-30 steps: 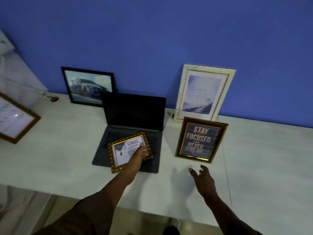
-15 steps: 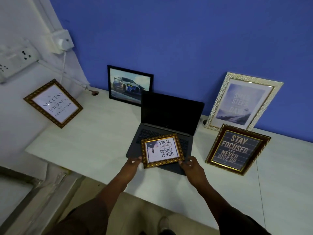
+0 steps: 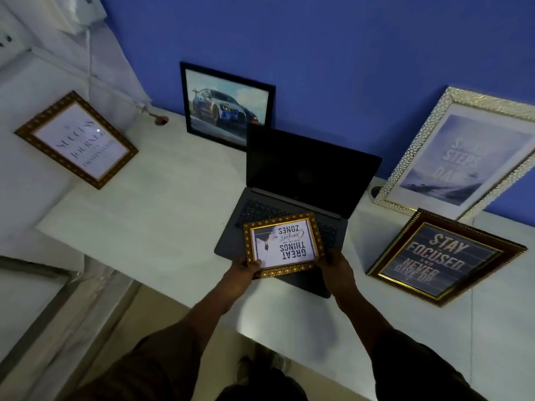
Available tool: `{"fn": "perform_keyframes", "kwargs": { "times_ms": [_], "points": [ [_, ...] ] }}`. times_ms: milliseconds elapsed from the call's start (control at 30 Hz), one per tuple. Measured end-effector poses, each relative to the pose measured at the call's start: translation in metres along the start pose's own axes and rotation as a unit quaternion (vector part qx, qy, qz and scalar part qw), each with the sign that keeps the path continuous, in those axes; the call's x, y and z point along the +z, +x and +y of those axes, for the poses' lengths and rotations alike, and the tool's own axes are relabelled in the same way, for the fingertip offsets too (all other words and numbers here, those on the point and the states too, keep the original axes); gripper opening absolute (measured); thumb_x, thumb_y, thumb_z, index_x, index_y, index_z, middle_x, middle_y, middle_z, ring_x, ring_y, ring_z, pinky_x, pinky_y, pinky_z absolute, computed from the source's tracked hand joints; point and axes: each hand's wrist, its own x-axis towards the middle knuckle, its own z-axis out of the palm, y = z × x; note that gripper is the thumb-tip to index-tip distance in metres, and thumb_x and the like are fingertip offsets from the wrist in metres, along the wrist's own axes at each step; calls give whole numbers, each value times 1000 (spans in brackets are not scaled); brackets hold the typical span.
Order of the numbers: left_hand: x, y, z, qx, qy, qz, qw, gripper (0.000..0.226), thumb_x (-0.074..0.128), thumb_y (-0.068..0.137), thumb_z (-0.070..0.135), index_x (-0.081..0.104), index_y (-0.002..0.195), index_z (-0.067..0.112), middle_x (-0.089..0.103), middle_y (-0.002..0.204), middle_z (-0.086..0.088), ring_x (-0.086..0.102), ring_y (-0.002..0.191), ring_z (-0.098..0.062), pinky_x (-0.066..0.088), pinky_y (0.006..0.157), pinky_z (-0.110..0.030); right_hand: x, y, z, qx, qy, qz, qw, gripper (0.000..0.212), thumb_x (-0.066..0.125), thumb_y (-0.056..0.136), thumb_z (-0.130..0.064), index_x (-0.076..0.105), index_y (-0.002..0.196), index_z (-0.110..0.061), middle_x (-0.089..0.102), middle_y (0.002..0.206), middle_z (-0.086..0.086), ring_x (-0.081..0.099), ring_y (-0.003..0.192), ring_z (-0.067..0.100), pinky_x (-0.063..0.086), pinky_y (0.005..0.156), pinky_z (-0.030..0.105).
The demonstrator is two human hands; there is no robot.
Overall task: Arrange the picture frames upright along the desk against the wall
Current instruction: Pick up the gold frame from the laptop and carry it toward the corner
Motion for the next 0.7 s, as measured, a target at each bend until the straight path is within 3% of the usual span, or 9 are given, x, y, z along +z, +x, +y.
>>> {"fn": "perform_keyframes", "kwargs": {
  "times_ms": [67,167,233,333,433,533,633,700],
  "points": [
    [2,-4,-4,-15,-8,-8,1000,54,61,91,50,40,135,25,62,131,-5,64,103,-22,51,71,-29,1,6,3,18,44,-5,999,35,64,95,-32,59,128,-22,65,130,6,60,119,29,51,101,48],
    [-4,-3,-8,-11,0,-28,1000,55,57,95,47,35,141,24,58,135,-6,64,112,-24,46,59,-20,-1,4,-6,14,150,-36,988,27,66,95,-16,62,121,-13,69,122,8,65,115,30,57,94,46],
    [-17,-4,-7,-8,13,-30,999,59,57,94,49,36,142,22,59,132,-6,64,111,-24,49,62,-23,-1,-3,-22,-28,164,-50,985,26,64,95,-11,61,121,-6,71,119,11,68,112,26,60,90,39],
    [-44,-9,-2,5,76,38,996,64,63,87,52,45,139,19,62,129,-9,64,110,-27,52,90,-35,4,-13,-55,-86,141,-67,984,17,59,98,-7,62,115,-8,74,108,6,71,101,16,61,76,24],
    [-84,-17,17,100,77,116,985,50,64,92,39,49,134,16,63,128,-10,61,110,-24,45,87,-29,18,-19,-92,-120,111,-60,985,17,58,99,-13,63,114,-6,74,104,9,72,99,20,59,76,22],
    [-130,-29,42,215,43,162,962,50,65,93,35,48,137,19,58,135,-4,58,120,-19,48,93,-30,40,-38,-137,-169,89,-58,980,18,58,100,-16,65,107,-1,76,93,7,73,85,12,56,68,15],
    [-176,-45,66,324,123,153,925,53,60,95,40,45,142,21,51,135,8,51,120,-8,46,99,-29,76,-63,-181,-211,74,-76,972,16,60,99,-17,67,87,-8,72,67,-2,69,61,8,52,56,21],
    [-210,-58,77,367,179,94,908,44,57,95,46,53,134,25,59,129,10,57,113,-6,48,94,-28,112,-80,-211,-236,56,-100,965,17,63,98,-19,69,83,-12,73,65,0,68,58,9,50,54,22]
  ]
}}
